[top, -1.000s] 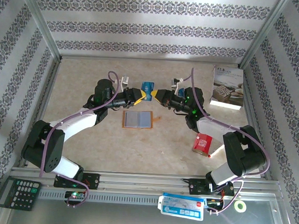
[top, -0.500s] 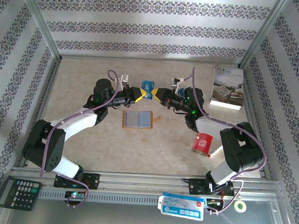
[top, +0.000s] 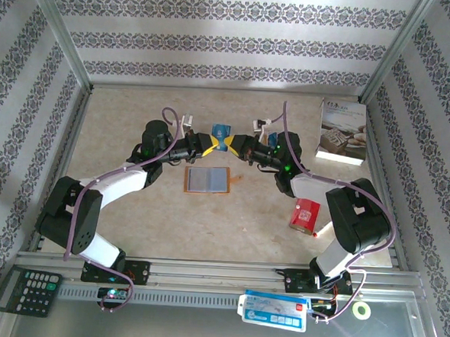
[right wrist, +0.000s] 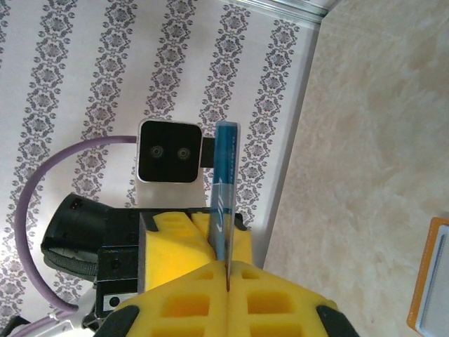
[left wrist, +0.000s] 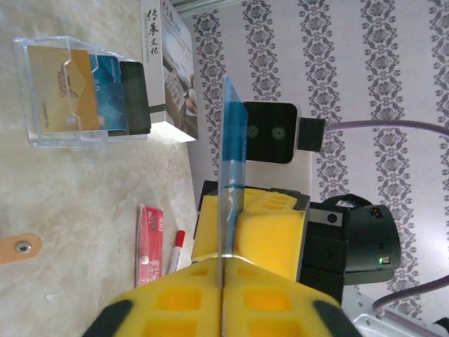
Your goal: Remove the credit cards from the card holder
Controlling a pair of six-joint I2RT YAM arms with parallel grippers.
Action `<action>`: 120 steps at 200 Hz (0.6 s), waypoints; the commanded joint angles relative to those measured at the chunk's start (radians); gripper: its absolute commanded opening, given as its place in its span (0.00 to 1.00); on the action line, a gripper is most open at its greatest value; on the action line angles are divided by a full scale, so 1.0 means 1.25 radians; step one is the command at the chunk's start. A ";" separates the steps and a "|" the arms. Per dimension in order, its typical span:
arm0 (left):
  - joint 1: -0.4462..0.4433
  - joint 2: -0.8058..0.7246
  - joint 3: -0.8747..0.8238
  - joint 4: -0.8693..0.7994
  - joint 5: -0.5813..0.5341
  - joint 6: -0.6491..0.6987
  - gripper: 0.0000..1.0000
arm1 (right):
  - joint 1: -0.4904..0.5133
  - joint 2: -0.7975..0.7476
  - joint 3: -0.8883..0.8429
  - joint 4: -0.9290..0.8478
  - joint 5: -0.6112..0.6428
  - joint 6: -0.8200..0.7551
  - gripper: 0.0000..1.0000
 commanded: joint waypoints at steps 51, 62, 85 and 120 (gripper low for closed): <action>0.077 -0.068 -0.026 -0.375 -0.212 0.228 0.49 | -0.079 -0.107 0.062 -0.506 0.121 -0.327 0.00; 0.084 -0.079 -0.024 -0.425 -0.247 0.259 0.54 | -0.106 -0.124 0.077 -0.589 0.143 -0.373 0.00; 0.092 -0.099 -0.009 -0.510 -0.289 0.313 0.62 | -0.169 -0.137 0.125 -0.756 0.186 -0.462 0.00; 0.102 -0.142 -0.001 -0.595 -0.335 0.359 0.74 | -0.220 -0.114 0.234 -0.987 0.322 -0.610 0.00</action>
